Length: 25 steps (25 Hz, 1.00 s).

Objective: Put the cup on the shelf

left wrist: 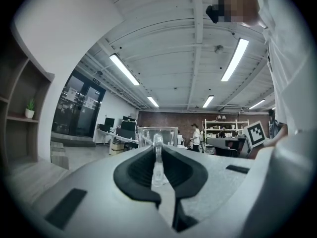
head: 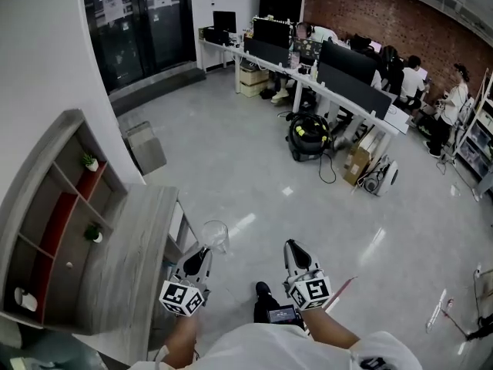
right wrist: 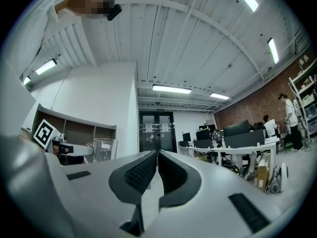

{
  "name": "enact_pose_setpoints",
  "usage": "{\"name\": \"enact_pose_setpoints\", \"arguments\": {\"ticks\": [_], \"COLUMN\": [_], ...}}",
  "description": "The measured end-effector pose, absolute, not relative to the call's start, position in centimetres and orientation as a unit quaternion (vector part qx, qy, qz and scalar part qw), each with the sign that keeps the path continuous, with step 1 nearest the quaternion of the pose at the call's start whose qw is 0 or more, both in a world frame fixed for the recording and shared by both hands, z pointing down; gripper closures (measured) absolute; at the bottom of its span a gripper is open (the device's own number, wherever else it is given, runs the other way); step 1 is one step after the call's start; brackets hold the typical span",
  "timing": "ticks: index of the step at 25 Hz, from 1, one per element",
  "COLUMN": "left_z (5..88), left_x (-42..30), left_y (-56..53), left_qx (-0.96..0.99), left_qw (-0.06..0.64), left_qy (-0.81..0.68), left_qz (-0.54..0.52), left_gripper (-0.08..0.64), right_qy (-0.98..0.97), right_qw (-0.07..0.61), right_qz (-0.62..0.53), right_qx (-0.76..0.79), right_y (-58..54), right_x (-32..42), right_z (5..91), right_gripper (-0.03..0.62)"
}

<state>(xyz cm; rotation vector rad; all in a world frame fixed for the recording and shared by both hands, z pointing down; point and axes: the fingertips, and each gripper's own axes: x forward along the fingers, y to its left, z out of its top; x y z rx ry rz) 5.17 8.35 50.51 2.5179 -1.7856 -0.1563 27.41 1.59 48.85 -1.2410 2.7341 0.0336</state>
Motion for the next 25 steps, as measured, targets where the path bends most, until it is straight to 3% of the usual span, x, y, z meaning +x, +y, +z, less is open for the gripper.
{"name": "enact_pose_setpoints", "arguments": {"ticks": [16,25], "left_z": [48.5,48.5], "left_x": [0.4,-2.4], "left_y": [-8.7,-13.6], "left_qx": [0.754,0.718], "left_qw": [0.026,0.021], "left_qy": [-0.653,-0.692], "left_qz": [-0.068,-0.067], "left_gripper": [0.529,0.529], "right_qy": [0.942,0.957], "right_qw": [0.092,0.096], "right_qz": [-0.005,-0.003], "right_qx": [-0.323,-0.275], "right_y": [-21.5,-28.4], "right_x": [21.2,17.6], "right_z": [48.1,47.5], "right_gripper": [0.555,0.555]}}
